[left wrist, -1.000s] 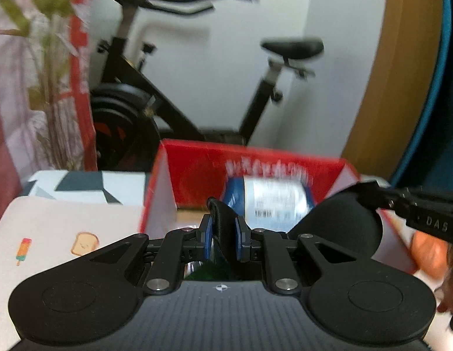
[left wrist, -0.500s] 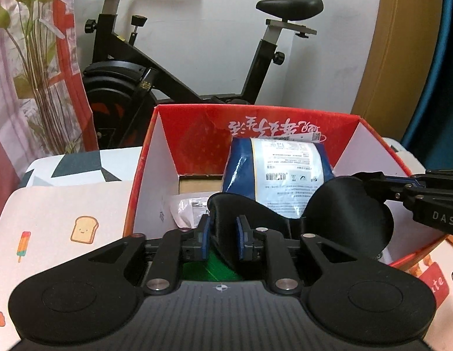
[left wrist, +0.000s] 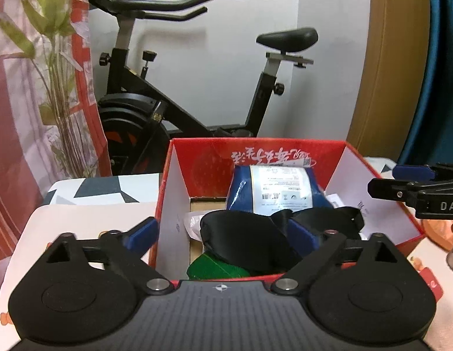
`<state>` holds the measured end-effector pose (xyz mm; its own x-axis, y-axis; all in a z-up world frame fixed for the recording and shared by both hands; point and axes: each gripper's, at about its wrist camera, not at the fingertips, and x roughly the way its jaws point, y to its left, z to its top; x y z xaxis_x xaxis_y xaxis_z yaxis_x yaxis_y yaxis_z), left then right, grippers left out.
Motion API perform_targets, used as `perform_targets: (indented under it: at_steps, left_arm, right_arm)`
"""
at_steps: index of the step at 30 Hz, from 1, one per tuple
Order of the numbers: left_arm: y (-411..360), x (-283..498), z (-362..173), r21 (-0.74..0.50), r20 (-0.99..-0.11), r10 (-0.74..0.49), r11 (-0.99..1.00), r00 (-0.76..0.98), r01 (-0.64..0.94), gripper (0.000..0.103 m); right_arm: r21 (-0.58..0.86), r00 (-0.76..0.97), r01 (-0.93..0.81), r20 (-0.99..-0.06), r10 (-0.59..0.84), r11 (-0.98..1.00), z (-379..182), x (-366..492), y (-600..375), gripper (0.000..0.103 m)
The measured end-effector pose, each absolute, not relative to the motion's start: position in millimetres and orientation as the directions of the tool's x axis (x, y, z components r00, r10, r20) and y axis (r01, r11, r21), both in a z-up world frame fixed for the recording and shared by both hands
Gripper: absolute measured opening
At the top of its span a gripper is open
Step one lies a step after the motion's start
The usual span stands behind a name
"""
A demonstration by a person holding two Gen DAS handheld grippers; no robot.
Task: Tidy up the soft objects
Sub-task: 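Lower the black strap into the red box and open both grippers, then move both grippers down to the white plastic bag beside the box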
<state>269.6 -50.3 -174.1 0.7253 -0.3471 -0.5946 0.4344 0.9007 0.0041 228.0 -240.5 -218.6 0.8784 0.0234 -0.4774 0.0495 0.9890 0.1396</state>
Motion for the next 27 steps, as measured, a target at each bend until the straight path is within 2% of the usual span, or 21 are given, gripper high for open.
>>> perform_targets:
  at_steps: [1,3,6,22,27]
  left_arm:
    - [-47.9,266.0,-172.6,0.000,-0.590,-0.348,0.902,0.728,0.432,0.101]
    - [-43.5,259.0,-170.5,-0.002,-0.589,-0.339,0.908,0.733,0.418,0.103]
    - [-36.3,251.2,-172.3,-0.022,-0.607,-0.330,0.916,0.723,0.400,0.103]
    - [-0.8,202.4,-209.8,-0.134,-0.664,-0.303,0.948,0.684,0.290,0.103]
    - [5.9,198.7,-231.0,-0.148,-0.698,-0.280,0.957,0.659,0.250,0.103]
  right_arm:
    - [0.150,0.884,0.050,-0.467,0.026,0.987,-216.3,223.6,-240.9,0.087]
    - [0.166,0.891,0.061,-0.454,0.021,0.984,-213.2,215.7,-240.5,0.098]
    - [0.204,0.899,0.070,-0.438,0.027,0.976,-212.3,203.6,-240.2,0.103]
    - [0.235,0.901,0.103,-0.433,0.010,0.967,-238.9,147.1,-210.9,0.103]
    - [0.257,0.889,0.098,-0.457,0.032,0.961,-252.6,140.0,-203.5,0.103]
